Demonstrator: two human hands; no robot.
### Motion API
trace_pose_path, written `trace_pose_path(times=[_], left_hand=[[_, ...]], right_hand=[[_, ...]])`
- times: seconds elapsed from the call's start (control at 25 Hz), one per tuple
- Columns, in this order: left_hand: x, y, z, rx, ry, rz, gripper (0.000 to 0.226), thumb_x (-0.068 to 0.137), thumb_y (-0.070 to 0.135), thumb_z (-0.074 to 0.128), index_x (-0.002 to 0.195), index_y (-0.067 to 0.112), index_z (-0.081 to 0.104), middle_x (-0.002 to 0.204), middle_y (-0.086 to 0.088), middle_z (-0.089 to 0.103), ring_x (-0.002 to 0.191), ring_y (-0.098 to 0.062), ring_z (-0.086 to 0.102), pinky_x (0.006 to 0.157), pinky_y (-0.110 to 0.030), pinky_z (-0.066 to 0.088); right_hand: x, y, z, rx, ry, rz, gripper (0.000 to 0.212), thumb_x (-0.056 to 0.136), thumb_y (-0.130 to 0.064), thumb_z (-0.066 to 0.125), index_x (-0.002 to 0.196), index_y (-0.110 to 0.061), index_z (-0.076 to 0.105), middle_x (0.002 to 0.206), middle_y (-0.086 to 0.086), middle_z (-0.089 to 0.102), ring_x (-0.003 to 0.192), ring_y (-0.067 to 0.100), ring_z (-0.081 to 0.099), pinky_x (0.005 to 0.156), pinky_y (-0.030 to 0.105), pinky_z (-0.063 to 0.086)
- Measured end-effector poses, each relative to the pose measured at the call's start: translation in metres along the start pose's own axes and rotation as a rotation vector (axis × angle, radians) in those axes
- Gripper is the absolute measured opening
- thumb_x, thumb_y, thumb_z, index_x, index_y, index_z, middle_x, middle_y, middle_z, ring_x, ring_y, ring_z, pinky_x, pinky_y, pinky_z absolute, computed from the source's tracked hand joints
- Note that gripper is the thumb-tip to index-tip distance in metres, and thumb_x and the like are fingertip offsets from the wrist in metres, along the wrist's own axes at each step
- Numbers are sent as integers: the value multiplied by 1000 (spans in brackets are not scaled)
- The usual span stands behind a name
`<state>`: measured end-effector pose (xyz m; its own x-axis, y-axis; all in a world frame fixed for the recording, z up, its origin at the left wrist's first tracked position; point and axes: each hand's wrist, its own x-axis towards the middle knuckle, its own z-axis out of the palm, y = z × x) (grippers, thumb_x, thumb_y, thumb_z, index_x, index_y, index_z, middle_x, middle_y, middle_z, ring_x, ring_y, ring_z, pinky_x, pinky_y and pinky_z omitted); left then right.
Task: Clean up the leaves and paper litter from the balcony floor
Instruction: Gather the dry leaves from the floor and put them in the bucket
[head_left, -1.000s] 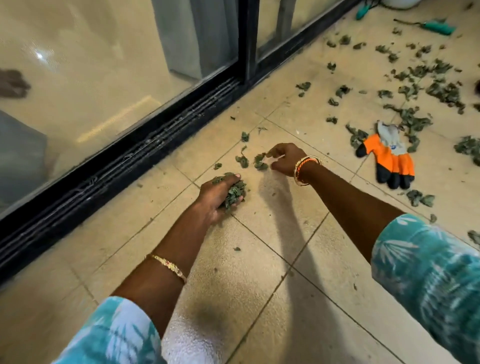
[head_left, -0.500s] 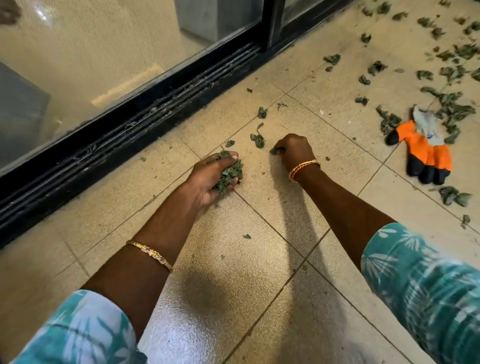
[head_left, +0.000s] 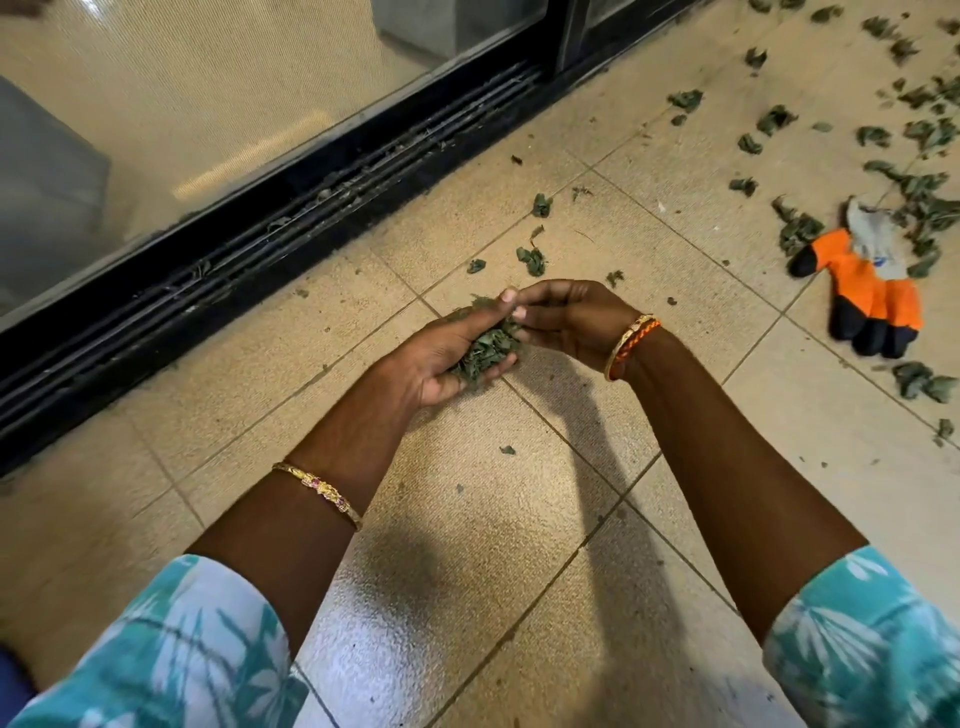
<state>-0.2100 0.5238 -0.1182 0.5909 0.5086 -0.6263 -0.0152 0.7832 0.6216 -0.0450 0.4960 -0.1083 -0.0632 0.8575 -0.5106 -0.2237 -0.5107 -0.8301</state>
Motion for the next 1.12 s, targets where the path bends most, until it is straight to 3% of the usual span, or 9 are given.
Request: trace_pose_path(times=[0.2, 0.36, 0.44, 0.52, 0.68, 0.76, 0.88, 0.96, 1.12], left_hand=[[-1, -5, -6, -100, 89, 31, 15, 87, 18, 65, 92, 5, 61, 69, -6, 69, 57, -13, 63, 53, -17, 53], [-3, -9, -17, -170, 178, 21, 16, 82, 9, 71, 94, 4, 60, 79, -10, 68, 50, -13, 63, 45, -18, 52], [-3, -9, -25, -166, 248, 15, 25, 75, 9, 77, 94, 6, 60, 93, -15, 66, 52, -14, 63, 46, -19, 50], [-4, -7, -35, -150, 296, 20, 24, 74, 10, 77, 91, 8, 59, 89, -13, 65, 54, -14, 60, 45, -19, 50], [-9, -4, -52, -90, 323, 42, 9, 86, 10, 65, 90, 14, 59, 64, -5, 66, 52, -13, 57, 43, -18, 49], [-12, -6, -59, -114, 319, 23, 13, 86, 8, 65, 96, 14, 59, 64, -4, 65, 52, -14, 59, 43, -19, 50], [-16, -9, -67, -59, 275, -12, 16, 84, 12, 68, 98, 14, 62, 74, -7, 64, 58, -16, 58, 45, -21, 50], [-19, -9, -70, -49, 282, -20, 17, 81, 14, 70, 95, 11, 61, 76, -10, 64, 59, -17, 58, 47, -21, 51], [-26, -8, -69, -59, 301, -55, 41, 65, 23, 81, 95, 7, 57, 81, -12, 64, 58, -17, 59, 46, -22, 52]], right_hand=[[5, 3, 5, -94, 49, -27, 18, 83, 8, 60, 83, -11, 60, 67, -1, 65, 59, 7, 61, 50, 18, 49], [13, -5, 8, 34, 67, 9, 13, 87, 4, 54, 82, -6, 58, 68, 4, 58, 58, 11, 57, 51, 20, 51], [27, -14, -2, -198, 286, -96, 13, 86, 2, 56, 82, -9, 59, 81, 5, 60, 68, 13, 57, 53, 21, 50], [48, -23, -16, -547, 463, -190, 17, 85, 1, 56, 88, -15, 62, 102, 6, 61, 83, 13, 57, 62, 21, 48], [91, -24, -30, -1066, 332, -103, 59, 80, -15, 66, 135, -14, 45, 145, 13, 33, 127, 26, 39, 96, 27, 38], [103, -13, -28, -1243, 250, -133, 69, 81, -17, 66, 142, -10, 35, 151, 15, 21, 137, 30, 27, 110, 32, 28], [97, 11, -28, -1459, 219, -320, 54, 87, -3, 55, 138, -2, 40, 149, 20, 28, 137, 34, 28, 111, 35, 24], [80, 27, -30, -1523, 266, -476, 44, 84, 6, 56, 127, 2, 54, 137, 23, 45, 127, 37, 41, 103, 37, 34], [49, 37, -19, -1362, 452, -539, 24, 80, 11, 57, 97, 3, 71, 99, 22, 66, 94, 37, 62, 80, 38, 51]])
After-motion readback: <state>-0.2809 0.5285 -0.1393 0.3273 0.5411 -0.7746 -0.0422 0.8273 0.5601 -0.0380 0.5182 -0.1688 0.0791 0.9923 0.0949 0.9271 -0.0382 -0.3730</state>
